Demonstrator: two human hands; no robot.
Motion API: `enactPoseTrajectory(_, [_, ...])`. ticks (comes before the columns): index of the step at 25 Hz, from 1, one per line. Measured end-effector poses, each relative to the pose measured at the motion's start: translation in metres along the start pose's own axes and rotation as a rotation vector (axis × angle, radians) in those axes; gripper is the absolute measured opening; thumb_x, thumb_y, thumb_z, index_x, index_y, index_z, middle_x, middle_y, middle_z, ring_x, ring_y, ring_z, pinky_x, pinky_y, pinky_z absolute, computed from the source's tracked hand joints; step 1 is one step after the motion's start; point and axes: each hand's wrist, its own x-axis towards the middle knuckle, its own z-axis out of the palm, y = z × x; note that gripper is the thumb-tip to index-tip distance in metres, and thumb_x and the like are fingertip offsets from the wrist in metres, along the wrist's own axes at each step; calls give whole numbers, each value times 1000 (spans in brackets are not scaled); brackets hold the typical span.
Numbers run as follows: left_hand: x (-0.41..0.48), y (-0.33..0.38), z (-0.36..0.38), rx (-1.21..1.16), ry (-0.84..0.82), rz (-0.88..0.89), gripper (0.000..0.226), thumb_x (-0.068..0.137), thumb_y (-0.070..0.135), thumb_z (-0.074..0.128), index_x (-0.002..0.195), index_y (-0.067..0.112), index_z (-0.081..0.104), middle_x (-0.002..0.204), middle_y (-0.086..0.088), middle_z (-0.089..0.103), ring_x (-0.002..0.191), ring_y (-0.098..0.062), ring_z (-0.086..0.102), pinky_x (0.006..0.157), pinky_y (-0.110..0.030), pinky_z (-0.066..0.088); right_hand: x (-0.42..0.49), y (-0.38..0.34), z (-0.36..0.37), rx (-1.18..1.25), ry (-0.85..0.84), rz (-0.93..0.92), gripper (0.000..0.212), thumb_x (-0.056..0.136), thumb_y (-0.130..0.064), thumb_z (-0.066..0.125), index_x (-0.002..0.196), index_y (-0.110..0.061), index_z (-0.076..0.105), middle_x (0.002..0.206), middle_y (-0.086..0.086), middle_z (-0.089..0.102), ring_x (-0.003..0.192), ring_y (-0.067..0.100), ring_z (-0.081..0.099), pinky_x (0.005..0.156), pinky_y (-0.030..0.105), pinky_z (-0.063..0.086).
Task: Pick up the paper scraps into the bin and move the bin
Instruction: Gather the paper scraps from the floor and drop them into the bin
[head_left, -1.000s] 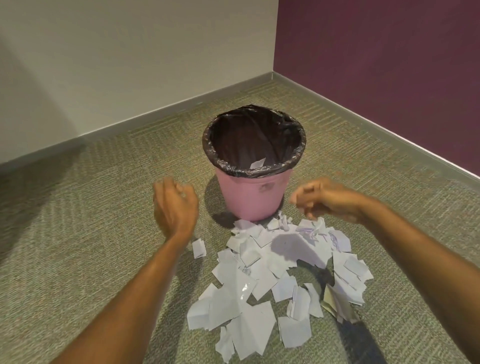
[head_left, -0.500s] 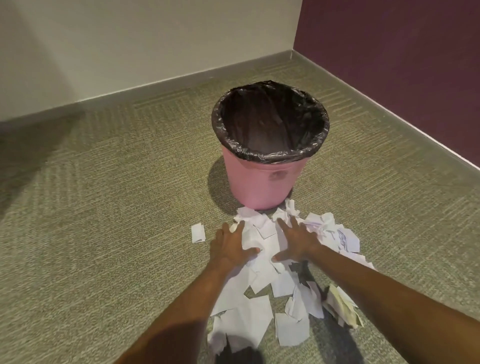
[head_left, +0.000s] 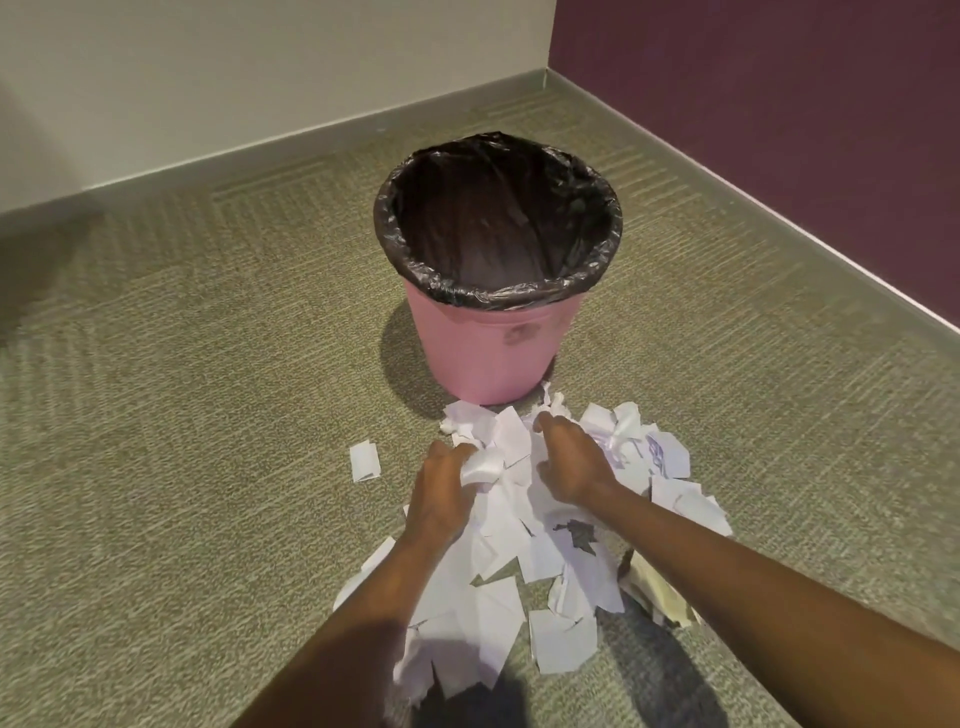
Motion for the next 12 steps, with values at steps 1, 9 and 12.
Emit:
enactPoseTrajectory(1, [-1,3,-5,-13,10,5,36,80,5,71,115,14,67,102,-6,52,91,-19,58,74,-24,46,-2,1,-5,72,17,33,42,87,0,57,127,-9,47,119,14,57,110,33,58,76,33,45])
enactPoseTrajectory(9, [-13,16,-33,-64,37,-21,17,83,-8,62,87,3,75,93,-8,65,83,-17,63,68,-19,53,-33,8,-43,299,167,190,6,73,0,69,78,2,66,78,15,69,78,31,64,63,38,51])
enactPoseTrajectory(12, [-20,23,-35,-87,25,-34,16,82,-10,64,91,-1,73,93,-7,64,77,-14,62,68,-23,56,-49,13,-59,287,244,167,6,76,-4,70,78,2,68,77,18,70,79,34,64,67,41,53])
